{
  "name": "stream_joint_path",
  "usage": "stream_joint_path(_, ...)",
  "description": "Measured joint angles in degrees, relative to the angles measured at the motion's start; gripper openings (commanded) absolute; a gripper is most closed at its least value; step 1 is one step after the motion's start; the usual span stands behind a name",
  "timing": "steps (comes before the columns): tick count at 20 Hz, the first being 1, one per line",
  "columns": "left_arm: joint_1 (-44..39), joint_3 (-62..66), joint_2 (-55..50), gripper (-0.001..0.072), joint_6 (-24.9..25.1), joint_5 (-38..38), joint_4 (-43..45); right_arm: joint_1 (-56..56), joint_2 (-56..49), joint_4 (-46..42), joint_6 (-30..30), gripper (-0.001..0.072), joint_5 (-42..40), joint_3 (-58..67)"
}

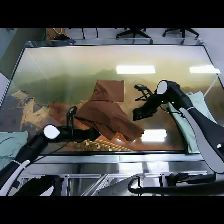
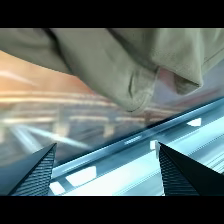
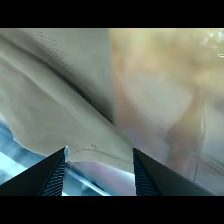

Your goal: Fold the shirts.

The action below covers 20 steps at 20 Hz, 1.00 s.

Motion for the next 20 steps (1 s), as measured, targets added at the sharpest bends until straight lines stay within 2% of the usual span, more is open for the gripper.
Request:
stream_joint_path(4,-9.46,-2.25,-6.21,0.0706,1.73,12.07,-6.16,1.20,-4.13,3.19,-5.68,0.0464,0.13,-0.15)
stream_joint_path(5,-11.32,-1.29,-8.55,0.0658,1.97,13.79,-6.93,1.36,-4.85,3.89,-6.82,0.0464,0.13,-0.20)
stream_joint_path(6,-12.70,-0.02,-10.93,0.0559,2.12,15.26,-7.52,1.44,-5.35,4.37,-7.61,0.0463,0.13,-0.20)
stream_joint_path(8,-14.25,2.97,-15.26,0.0528,2.32,16.90,-8.28,1.60,-6.01,5.14,-9.42,0.0460,0.04,-0.20)
stream_joint_path(9,-14.75,4.76,-17.40,0.0422,2.40,17.49,-8.94,1.64,-6.23,5.42,-10.16,0.0459,-0.11,-0.20)
stream_joint_path(10,-15.10,6.36,-19.28,0.0053,2.51,17.77,-9.05,1.66,-6.43,5.79,-10.97,0.0451,-0.13,-0.20)
stream_joint_path(11,-15.34,7.89,-21.24,0.0016,2.54,17.64,-8.39,1.70,-6.67,6.12,-11.56,0.0329,-0.31,-0.20)
stream_joint_path(12,-15.47,9.20,-22.60,0.0014,2.64,17.31,-8.22,1.70,-6.93,6.49,-12.17,0.0110,-0.37,-0.20)
stream_joint_path(13,-15.61,10.43,-23.69,0.0013,2.71,17.20,-8.33,1.70,-7.21,6.99,-12.92,0.0018,-0.48,-0.20)
stream_joint_path(17,-15.39,12.41,-24.22,0.0010,2.43,14.16,-5.46,1.64,-7.69,9.73,-15.98,0.0017,-0.55,0.33)
stream_joint_path(20,-11.89,13.27,-18.58,0.0009,1.60,7.37,1.51,-0.42,-5.46,10.82,-16.92,0.0016,0.87,5.66)
